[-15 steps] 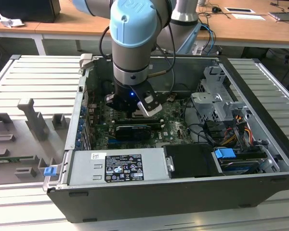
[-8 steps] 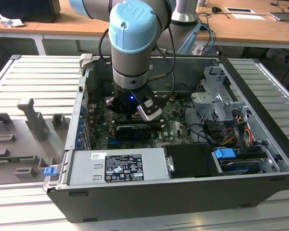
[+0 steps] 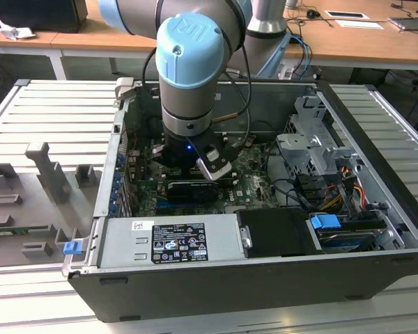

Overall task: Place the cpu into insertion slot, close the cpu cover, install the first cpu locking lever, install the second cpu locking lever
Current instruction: 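Install the second cpu locking lever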

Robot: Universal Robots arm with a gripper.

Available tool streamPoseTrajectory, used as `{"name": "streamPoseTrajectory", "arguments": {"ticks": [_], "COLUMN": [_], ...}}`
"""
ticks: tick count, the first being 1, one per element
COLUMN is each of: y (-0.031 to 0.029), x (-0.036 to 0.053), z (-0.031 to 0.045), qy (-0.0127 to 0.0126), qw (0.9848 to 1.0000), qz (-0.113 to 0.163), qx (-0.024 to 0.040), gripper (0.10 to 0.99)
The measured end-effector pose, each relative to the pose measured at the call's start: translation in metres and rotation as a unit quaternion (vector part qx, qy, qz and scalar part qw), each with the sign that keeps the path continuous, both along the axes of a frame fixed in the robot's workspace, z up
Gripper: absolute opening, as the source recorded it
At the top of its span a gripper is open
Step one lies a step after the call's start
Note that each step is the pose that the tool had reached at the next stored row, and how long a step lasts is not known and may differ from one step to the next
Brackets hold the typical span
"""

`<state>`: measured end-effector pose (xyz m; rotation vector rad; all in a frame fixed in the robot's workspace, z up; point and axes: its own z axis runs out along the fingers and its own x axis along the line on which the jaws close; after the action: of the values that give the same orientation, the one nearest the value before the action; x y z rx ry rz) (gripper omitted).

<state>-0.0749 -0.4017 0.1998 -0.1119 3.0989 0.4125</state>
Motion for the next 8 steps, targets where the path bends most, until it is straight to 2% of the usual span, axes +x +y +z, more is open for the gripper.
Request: {"name": "streamPoseTrajectory", "arguments": {"ticks": [4, 8], "y": [0.0001, 0.0000], "x": [-0.0001, -0.0031], "z": [-0.0027, -0.0066], "qy": [-0.0001, 0.0000], "qw": [0.9999, 0.9998], "qz": [0.000, 0.000], "qx": [0.0118, 0.0183], "gripper": [0.106, 0.106]}}
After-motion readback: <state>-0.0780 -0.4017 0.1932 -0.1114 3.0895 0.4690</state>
